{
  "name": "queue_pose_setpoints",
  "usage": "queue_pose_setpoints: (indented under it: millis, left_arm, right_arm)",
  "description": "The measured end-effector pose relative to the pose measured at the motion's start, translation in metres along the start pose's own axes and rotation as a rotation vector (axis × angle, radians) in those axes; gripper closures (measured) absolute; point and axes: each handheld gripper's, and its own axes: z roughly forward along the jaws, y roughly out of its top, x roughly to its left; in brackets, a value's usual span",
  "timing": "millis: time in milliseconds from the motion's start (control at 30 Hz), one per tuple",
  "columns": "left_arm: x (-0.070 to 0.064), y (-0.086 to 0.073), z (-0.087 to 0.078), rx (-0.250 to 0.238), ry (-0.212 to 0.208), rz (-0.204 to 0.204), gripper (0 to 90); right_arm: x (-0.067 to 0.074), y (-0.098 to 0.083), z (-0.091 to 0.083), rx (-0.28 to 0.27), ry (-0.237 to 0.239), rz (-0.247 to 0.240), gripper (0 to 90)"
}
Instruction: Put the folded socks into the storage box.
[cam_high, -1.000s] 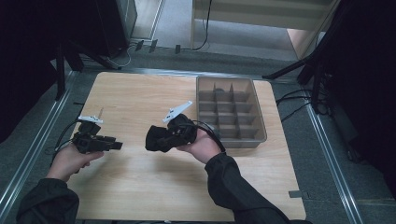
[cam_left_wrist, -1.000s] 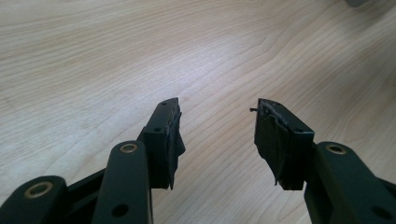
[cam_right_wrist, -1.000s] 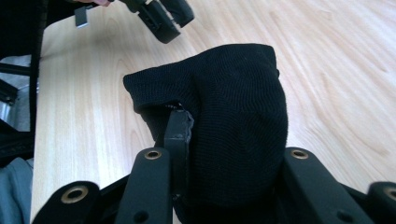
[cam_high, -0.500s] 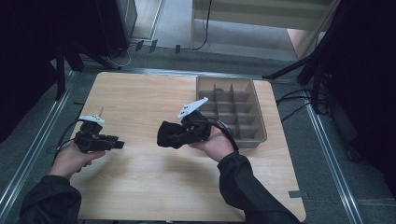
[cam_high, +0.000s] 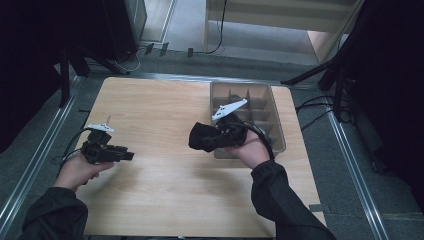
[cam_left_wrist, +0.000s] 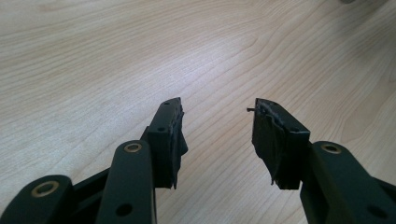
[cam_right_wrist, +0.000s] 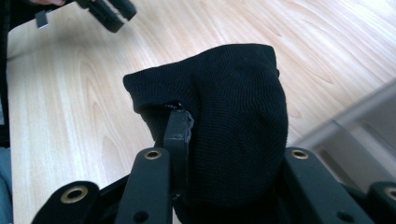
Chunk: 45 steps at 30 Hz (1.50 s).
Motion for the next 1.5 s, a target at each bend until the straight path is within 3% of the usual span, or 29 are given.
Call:
queue_pose_setpoints:
  millis: [133,400,667,1067,1500]
  left_arm:
    - [0.000,0.000,0.002,0.024,-0.006,0.016,50.8]
    - [0.001,0.000,0.001,0.012,-0.007,0.012,51.1]
    - [0.001,0.000,0.002,0.009,-0.007,0.012,51.0]
    - [0.001,0.000,0.001,0.003,-0.006,0.008,51.2]
    - [0.001,0.000,0.001,0.003,-0.007,0.007,50.8]
  right_arm:
    - [-0.010,-0.006,-0.008,0.005,-0.028,0.016,66.6]
    - [-0.039,-0.028,-0.025,-0.006,-0.100,0.080,66.3]
    - [-0.057,-0.051,-0.019,0.031,-0.125,0.123,66.1]
    - [-0.061,-0.055,0.008,0.136,-0.114,0.129,65.9]
    - [-0.064,-0.056,0.011,0.145,-0.109,0.135,62.5]
